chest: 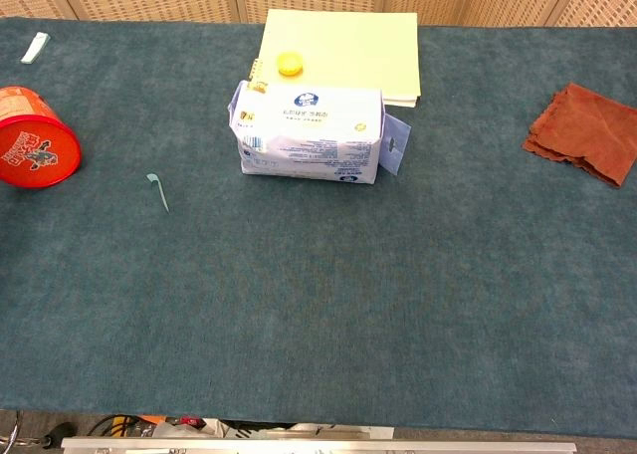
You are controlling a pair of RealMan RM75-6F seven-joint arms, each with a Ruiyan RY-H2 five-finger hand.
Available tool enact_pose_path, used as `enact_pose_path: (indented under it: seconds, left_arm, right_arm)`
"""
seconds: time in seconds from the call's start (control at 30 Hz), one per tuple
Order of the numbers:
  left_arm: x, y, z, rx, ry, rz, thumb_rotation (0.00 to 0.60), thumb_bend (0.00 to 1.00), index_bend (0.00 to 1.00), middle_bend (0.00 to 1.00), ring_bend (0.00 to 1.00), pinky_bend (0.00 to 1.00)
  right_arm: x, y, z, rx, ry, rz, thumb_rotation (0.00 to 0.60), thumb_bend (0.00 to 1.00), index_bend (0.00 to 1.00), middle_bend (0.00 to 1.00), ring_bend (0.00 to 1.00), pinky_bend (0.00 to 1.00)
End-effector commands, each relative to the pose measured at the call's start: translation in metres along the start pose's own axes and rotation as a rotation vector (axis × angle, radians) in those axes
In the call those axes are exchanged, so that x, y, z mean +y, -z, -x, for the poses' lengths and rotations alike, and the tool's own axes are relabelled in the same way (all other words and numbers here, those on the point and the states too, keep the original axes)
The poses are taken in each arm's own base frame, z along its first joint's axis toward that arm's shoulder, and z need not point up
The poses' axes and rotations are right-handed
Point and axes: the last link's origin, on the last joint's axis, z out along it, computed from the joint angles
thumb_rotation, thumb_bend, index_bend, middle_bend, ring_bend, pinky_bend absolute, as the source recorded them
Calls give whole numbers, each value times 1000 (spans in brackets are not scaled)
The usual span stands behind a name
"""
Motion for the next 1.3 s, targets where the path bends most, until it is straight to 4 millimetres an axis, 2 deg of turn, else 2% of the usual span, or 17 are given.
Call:
enact_pose_path:
  seconds: [0.03,0.23,0.37,0.5,0.6,0.7,0.73,0.83,0.93,1.07,1.2,1.3]
  left_arm:
    - [0,2,1,-10,-1,0,600,496,340,324,259,173]
    - [2,2,-2,-11,7,37,600,496,339,324,260,173]
    - [8,-4,-3,-32,1,118,600,486,336,330,265,173]
    - [15,-15,-3,-57,26,197,600,470,336,354,310,231]
    - [20,-27,-4,-65,39,256,600,469,336,400,369,325]
    - [26,-40,-5,-72,61,314,600,469,337,481,480,512]
    - [27,-44,-4,-78,64,330,600,469,339,528,538,587]
    - [34,-58,-2,-109,68,385,600,469,349,679,676,716]
    - [43,-74,2,-157,57,451,600,469,362,792,786,811]
    - [56,-92,9,-200,34,532,600,469,369,902,898,899]
    - [66,-108,19,-247,-13,596,600,468,370,945,936,927]
    - [74,-117,27,-262,-50,641,600,409,370,951,941,928]
  right_arm:
    - [-1,0,-2,5,0,-4,600,833,441,469,381,472]
    - [-2,-1,-10,36,0,-7,600,833,441,469,381,473]
    - [-4,-7,-22,77,24,6,600,824,441,469,386,473]
    - [-10,-14,-35,104,32,-2,600,812,441,469,387,473]
    - [-15,-17,-44,119,28,-10,600,804,441,469,392,473]
    - [-19,-18,-51,130,22,-19,600,799,441,469,398,473]
    - [-20,-18,-52,130,21,-21,600,798,441,469,403,473]
    - [-22,-17,-56,126,23,-25,600,795,441,469,417,479]
    - [-23,-16,-59,125,25,-20,600,793,441,469,429,481]
    - [-23,-14,-60,124,27,-15,600,792,441,469,440,481]
    - [-24,-12,-60,117,30,-9,600,790,441,469,447,486]
    - [-23,-11,-60,115,30,-4,600,790,441,469,455,499]
